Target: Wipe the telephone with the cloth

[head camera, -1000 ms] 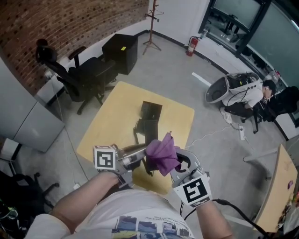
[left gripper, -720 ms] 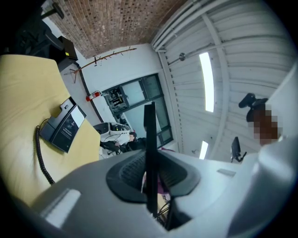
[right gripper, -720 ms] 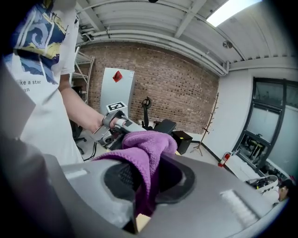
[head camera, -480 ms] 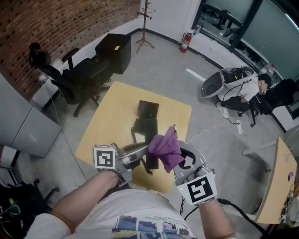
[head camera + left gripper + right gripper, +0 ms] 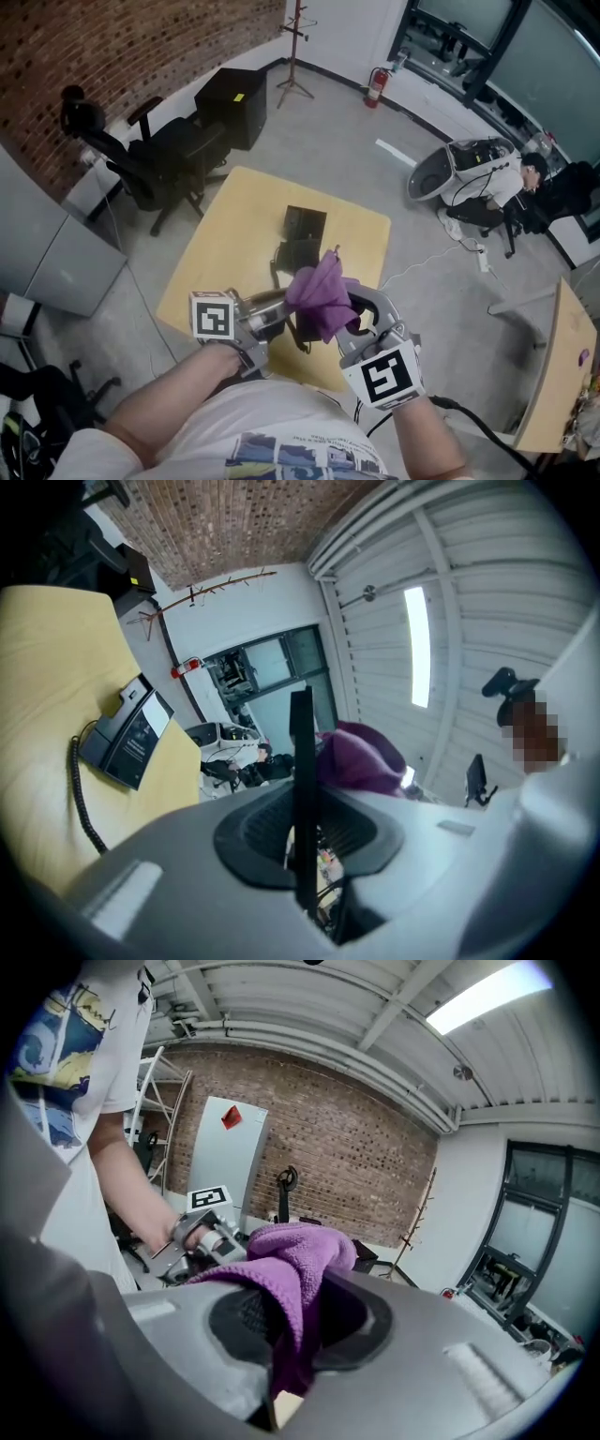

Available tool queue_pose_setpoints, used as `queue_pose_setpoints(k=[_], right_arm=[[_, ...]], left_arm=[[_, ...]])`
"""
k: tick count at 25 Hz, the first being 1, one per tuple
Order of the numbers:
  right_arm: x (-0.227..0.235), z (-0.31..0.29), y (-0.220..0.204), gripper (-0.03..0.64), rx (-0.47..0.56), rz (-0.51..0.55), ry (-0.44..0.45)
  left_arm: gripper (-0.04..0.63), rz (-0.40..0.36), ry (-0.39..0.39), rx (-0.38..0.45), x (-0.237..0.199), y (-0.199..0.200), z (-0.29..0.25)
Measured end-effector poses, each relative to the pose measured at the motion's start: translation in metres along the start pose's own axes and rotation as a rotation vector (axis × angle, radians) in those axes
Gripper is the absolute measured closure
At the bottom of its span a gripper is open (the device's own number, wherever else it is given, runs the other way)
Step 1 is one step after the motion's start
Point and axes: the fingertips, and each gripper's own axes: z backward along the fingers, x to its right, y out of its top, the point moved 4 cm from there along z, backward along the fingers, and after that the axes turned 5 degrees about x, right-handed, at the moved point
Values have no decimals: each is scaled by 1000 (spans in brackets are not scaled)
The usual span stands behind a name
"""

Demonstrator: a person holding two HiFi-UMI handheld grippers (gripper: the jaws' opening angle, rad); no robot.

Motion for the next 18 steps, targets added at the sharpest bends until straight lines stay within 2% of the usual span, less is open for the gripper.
queue_pose_setpoints(k=[12,15,18], right_arm=[[-55,32,-46,574,-68,-88,136],[-46,41,-44,574,-4,-117,128],[-20,45,-34,574,96,-243,69]], left_arm=[[515,-2,-24,64,1,25,10],[515,18,-67,74,6,24,10],[515,2,-94,68,11,26,15]])
